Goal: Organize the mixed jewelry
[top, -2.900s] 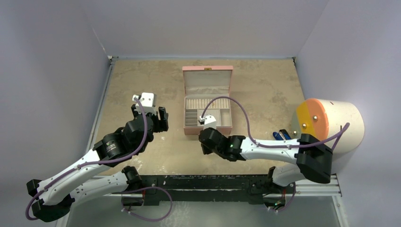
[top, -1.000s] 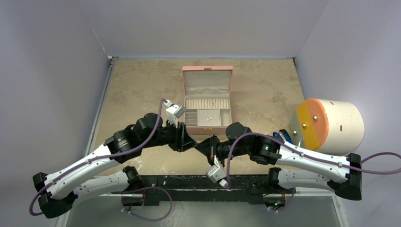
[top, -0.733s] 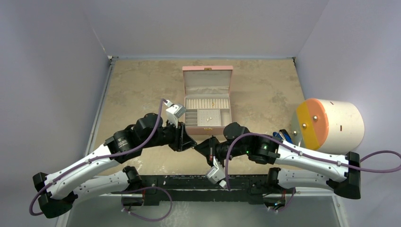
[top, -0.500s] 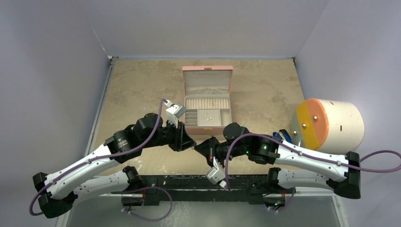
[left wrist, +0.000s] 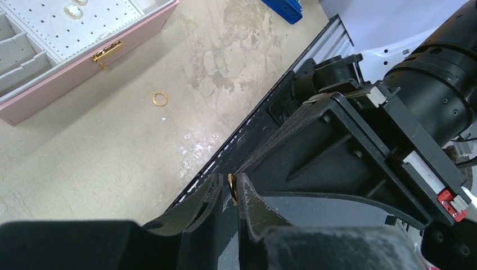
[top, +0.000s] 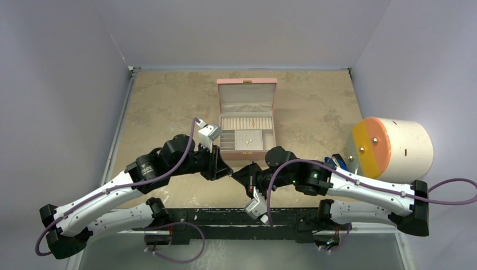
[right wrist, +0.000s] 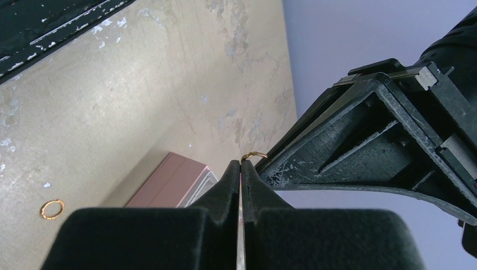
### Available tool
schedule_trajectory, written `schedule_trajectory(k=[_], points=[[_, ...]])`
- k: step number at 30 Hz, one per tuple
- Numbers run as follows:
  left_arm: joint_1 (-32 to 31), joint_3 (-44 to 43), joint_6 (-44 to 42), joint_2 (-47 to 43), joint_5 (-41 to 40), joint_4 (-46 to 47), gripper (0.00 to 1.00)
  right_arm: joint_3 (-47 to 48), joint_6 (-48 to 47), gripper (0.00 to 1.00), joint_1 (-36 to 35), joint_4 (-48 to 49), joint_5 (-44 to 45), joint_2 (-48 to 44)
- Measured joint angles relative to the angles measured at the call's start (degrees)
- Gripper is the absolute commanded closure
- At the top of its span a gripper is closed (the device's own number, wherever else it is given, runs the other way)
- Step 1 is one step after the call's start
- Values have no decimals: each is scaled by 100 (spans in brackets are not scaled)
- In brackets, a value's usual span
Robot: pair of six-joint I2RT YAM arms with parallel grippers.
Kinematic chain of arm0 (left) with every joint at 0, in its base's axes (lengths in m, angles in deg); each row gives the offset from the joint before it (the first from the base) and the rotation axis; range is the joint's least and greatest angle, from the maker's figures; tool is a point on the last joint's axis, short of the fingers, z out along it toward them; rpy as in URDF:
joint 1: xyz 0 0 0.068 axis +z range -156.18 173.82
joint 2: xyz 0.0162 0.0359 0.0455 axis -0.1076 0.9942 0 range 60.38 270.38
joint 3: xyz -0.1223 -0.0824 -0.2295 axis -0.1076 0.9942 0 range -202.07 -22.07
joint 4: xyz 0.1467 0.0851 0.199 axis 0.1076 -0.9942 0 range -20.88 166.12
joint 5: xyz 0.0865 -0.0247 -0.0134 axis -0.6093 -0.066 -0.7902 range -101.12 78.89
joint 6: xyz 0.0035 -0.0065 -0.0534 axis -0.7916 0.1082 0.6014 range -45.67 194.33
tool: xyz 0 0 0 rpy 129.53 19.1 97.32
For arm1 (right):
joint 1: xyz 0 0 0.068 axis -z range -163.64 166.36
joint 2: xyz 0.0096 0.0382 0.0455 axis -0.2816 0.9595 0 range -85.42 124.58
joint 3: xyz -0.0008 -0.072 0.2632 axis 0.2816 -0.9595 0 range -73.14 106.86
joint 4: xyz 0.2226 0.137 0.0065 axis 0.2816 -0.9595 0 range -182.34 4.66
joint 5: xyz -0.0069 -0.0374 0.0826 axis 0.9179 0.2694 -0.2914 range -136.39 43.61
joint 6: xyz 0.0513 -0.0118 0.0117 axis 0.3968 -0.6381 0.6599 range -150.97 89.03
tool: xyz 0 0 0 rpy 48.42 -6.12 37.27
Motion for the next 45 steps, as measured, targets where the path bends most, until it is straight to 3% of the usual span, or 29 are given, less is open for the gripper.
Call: schedule_trajectory(k=[3,6,10,19,26,30,35,40,45], points=[[0,0,-2,24,0,-31,89,2,-9,100,-11,-9,28,0],[0,0,-2,31,0,-42,100,2,-13,100,-33,-24,57,9],[0,0,-39,35,0,-70,100,4,-33,99,-48,-22,63,42],[0,0,-42,15,-72,-70,100,-4,-2,80,-70,15,90,-7],[0,-22,-74,-175,-704,-302,100,-13,461,75,-70,127,203,-221],[0,-50,-118,-409,-1211,-330,100,-184,1661,75,-76,616,691,-468],[0,-61,-247,-765,-1705,-256,100,-227,3812,55,-70,1318,1928,-407],[0,-61,-378,-1045,-2020,26,100,-439,5783,56,24,1853,2920,-229],[0,133,-503,-1316,-2114,614,100,-439,7431,56,649,1923,2837,-2]])
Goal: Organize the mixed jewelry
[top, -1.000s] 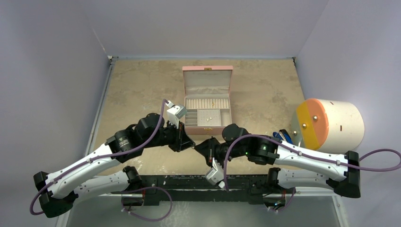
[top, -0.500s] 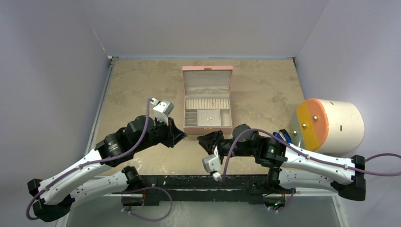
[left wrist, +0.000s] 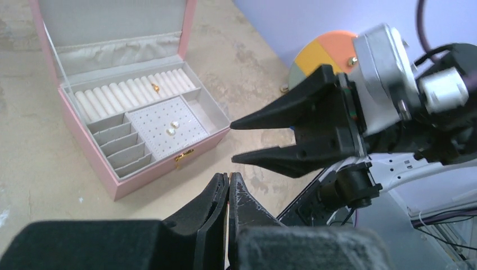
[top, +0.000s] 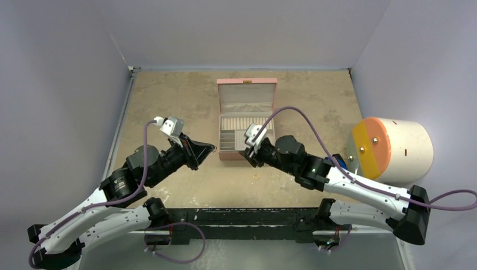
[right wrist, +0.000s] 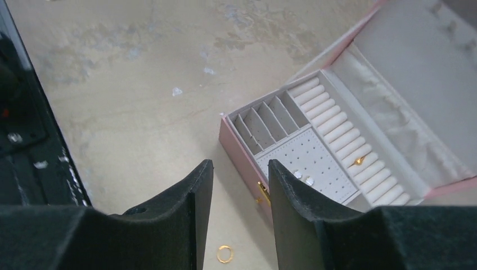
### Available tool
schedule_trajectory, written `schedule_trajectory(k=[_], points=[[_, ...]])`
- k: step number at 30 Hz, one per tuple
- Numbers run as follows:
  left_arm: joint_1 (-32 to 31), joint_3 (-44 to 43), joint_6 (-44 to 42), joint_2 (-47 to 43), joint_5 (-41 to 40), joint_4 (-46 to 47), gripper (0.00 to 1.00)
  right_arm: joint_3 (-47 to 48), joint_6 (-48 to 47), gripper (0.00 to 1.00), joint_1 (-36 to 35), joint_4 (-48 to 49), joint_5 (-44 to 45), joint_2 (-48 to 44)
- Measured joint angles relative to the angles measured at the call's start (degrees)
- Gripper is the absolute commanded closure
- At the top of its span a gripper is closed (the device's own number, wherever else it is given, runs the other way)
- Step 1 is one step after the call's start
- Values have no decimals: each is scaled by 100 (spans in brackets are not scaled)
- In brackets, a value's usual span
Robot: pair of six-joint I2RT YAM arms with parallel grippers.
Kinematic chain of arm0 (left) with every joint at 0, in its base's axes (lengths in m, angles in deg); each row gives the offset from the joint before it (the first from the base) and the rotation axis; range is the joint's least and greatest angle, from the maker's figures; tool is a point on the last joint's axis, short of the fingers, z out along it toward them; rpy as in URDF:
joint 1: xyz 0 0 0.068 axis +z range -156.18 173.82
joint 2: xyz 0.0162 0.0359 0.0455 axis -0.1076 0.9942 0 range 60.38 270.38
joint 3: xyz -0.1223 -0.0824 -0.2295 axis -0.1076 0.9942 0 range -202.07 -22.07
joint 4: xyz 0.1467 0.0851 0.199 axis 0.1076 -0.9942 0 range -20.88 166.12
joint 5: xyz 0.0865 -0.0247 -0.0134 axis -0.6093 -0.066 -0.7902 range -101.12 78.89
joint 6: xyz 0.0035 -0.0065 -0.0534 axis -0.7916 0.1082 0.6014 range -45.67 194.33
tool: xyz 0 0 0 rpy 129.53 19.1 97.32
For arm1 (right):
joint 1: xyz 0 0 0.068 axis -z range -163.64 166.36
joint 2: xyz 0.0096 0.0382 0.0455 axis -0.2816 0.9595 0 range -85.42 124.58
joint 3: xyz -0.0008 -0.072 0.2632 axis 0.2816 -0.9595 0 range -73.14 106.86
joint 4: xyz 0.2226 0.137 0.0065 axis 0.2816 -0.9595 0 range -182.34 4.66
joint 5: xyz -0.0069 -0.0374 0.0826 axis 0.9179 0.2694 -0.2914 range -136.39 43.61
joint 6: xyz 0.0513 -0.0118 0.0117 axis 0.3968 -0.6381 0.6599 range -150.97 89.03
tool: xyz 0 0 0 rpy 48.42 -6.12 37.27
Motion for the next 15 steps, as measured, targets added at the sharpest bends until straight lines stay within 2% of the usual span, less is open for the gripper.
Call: schedule_trajectory(k=[4,15], points=[[0,363,-66,-208,-7,560,100,-175,1150,56,743,470,-848,-37],[0,1368,-138,-813,153,2354,100,-660,3467,56,1390,2566,-3193,72]])
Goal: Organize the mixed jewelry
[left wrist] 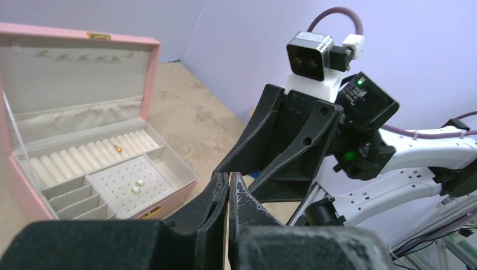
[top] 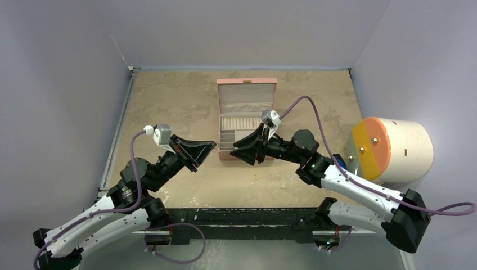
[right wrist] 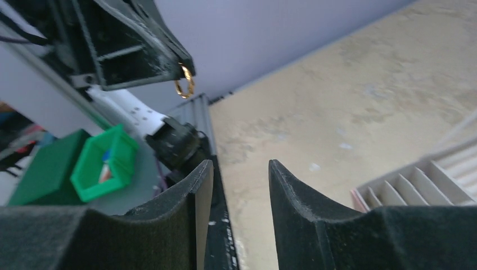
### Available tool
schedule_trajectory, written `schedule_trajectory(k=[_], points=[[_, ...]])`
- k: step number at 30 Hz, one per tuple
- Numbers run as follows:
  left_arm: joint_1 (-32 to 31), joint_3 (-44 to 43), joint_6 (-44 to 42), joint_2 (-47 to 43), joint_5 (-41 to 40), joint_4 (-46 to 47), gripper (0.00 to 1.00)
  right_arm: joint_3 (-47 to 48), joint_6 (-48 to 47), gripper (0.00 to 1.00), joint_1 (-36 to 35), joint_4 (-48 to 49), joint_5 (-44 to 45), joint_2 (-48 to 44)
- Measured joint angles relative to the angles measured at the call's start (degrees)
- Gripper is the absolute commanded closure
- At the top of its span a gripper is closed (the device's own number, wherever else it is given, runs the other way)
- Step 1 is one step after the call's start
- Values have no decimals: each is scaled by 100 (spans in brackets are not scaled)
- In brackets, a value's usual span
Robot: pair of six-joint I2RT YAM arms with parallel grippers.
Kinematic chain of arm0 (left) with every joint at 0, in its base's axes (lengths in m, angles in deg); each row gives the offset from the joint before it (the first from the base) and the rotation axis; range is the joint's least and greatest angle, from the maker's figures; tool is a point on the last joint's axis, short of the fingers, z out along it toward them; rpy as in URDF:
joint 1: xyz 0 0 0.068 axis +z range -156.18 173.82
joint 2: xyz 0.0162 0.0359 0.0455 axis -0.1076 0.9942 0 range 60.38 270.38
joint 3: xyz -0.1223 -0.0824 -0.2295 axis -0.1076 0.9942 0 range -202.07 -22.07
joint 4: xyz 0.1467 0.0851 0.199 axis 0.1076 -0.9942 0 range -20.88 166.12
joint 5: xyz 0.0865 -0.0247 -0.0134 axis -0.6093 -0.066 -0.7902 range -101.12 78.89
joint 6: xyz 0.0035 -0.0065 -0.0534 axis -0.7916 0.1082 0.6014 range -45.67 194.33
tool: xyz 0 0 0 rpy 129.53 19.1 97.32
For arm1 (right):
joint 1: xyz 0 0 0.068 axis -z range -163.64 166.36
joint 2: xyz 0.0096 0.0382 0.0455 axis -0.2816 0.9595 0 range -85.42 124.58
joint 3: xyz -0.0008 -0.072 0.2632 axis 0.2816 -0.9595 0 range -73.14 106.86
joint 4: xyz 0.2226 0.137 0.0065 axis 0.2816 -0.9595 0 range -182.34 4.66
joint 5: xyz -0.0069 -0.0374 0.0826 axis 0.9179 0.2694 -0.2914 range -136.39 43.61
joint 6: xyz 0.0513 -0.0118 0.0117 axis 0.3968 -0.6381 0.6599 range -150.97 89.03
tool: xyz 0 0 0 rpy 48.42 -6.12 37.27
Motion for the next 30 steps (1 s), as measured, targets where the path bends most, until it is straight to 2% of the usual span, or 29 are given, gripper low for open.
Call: schedule_trajectory(k=[4,12,30], points=[[0,160,70,-2,146,531,100,-153,879,56,120,1043,-566,129],[0,481,402,13,496,1438,100,-267,1987,56,142,2457,-697,328],[0,754,909,286,730,2555,100,-267,2997,59,140,4247,-752,1130]])
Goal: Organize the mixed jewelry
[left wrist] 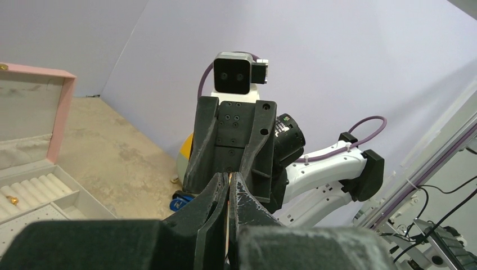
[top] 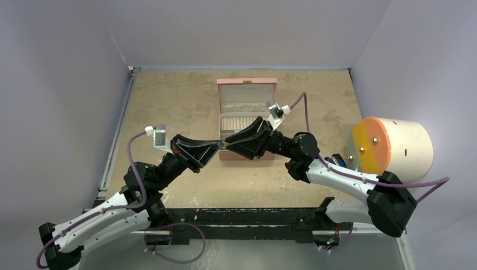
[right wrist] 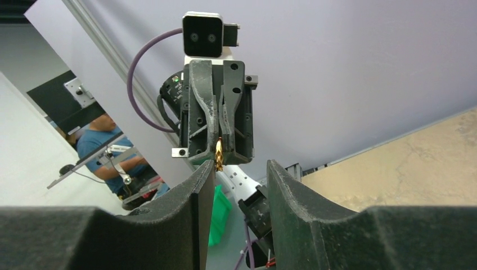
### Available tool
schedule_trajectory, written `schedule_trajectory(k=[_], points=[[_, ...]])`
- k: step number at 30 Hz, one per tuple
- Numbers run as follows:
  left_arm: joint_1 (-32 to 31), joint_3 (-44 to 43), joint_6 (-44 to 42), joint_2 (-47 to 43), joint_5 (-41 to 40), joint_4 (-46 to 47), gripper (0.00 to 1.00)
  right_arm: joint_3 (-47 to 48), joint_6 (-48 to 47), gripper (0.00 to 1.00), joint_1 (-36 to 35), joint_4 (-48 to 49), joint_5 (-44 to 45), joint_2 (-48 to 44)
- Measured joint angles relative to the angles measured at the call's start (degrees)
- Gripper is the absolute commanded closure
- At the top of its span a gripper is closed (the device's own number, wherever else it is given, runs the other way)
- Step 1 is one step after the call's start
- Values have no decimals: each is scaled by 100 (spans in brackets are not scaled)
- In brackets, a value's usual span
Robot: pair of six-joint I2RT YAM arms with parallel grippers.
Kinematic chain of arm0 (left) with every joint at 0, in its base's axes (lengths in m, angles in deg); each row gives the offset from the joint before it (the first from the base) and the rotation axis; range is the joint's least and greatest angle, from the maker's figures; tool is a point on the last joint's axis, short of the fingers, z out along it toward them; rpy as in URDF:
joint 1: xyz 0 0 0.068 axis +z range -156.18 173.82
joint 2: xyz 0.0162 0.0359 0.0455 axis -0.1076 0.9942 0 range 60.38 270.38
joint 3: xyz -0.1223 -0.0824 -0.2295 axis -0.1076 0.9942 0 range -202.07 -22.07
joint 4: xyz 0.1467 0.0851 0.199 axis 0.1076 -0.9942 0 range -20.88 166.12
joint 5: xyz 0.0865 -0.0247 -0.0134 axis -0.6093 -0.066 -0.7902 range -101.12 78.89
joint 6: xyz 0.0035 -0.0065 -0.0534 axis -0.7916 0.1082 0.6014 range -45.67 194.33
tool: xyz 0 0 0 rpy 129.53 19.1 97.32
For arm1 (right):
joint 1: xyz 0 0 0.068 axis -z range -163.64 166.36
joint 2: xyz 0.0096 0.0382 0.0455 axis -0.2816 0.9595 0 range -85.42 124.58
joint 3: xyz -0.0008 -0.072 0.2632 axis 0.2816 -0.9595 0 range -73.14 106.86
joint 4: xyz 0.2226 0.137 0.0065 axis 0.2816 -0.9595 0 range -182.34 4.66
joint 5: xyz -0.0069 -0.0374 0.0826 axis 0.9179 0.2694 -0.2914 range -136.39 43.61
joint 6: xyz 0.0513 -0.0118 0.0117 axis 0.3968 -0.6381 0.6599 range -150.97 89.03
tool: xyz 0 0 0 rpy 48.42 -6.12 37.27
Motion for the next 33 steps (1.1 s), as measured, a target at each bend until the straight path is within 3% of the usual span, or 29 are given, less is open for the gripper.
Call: schedule_trajectory(k=[21,33], points=[[0,129,162,291,-76,485,100,0,7,76,-9,509,-76,31],[0,168,245,249,-107,610,100,0,-142,71,-39,487,-44,31]])
